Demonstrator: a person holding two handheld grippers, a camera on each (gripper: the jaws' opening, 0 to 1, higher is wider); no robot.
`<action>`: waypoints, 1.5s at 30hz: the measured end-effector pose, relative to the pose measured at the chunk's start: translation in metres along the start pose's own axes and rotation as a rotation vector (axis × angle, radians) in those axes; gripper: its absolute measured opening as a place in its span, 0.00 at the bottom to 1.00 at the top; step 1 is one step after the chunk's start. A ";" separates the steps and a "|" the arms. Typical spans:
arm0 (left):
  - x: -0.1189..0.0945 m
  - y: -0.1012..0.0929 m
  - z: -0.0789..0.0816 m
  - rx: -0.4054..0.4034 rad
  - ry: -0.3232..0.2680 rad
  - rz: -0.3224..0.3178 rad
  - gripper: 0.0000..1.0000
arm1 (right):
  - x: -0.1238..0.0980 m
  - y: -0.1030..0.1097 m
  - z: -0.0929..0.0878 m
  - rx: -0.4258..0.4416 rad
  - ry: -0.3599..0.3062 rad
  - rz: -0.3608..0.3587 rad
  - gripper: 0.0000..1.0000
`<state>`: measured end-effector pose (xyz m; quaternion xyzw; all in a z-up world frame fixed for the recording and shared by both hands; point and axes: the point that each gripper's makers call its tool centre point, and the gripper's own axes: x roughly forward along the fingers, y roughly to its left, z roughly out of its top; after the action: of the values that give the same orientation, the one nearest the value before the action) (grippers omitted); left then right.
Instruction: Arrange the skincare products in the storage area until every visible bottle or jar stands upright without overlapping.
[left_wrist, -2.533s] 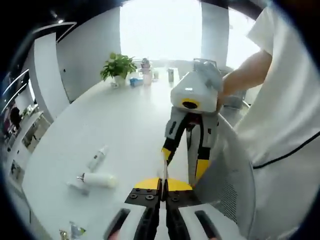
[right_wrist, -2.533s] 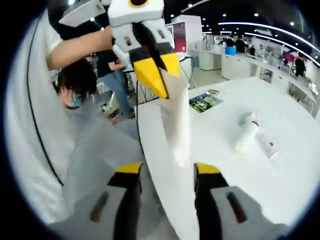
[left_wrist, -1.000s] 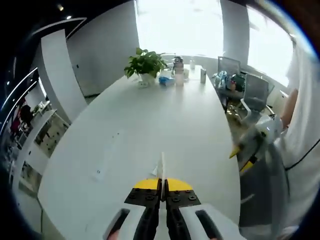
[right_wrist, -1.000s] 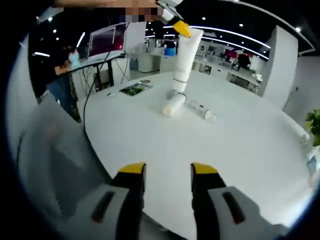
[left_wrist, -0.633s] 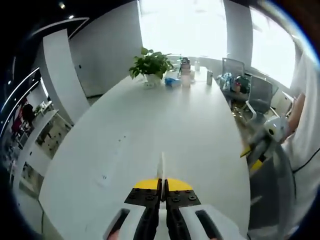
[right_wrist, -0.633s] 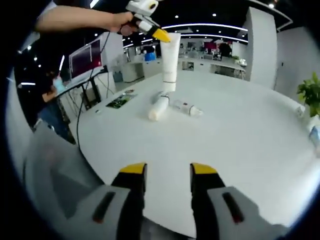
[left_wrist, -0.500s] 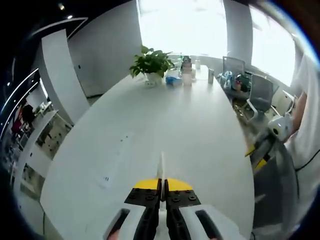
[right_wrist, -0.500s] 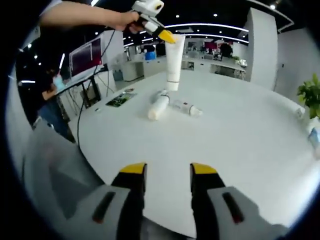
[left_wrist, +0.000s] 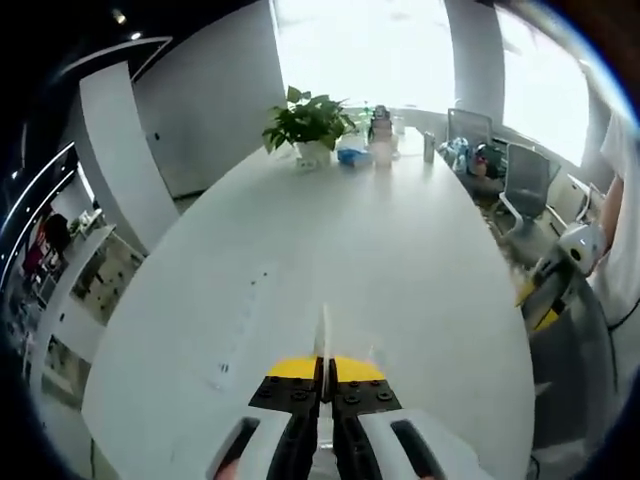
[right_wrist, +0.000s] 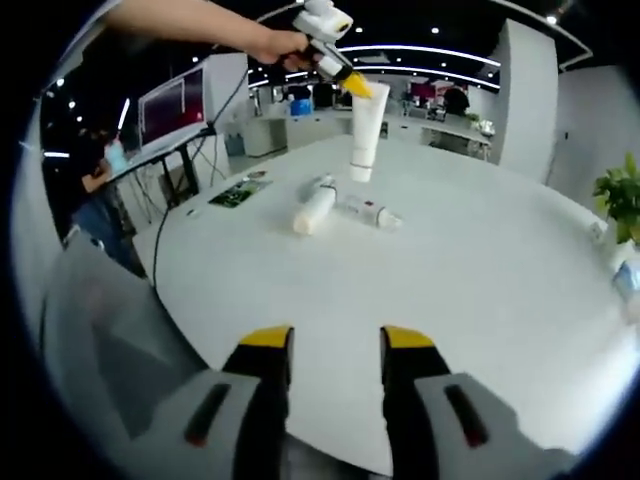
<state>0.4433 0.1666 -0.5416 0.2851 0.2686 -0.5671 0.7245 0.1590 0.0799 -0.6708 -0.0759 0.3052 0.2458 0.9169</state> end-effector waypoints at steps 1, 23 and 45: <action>0.003 0.000 -0.001 0.006 0.002 -0.004 0.01 | 0.000 0.000 0.000 0.000 0.003 -0.001 0.36; 0.029 0.007 -0.046 0.035 0.020 -0.065 0.02 | 0.001 -0.004 -0.004 -0.010 0.018 -0.023 0.36; 0.026 0.012 -0.052 -0.015 0.003 -0.114 0.05 | 0.002 -0.002 -0.005 -0.015 0.028 -0.022 0.36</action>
<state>0.4572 0.1895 -0.5949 0.2649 0.2899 -0.6049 0.6927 0.1588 0.0776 -0.6755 -0.0893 0.3152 0.2370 0.9146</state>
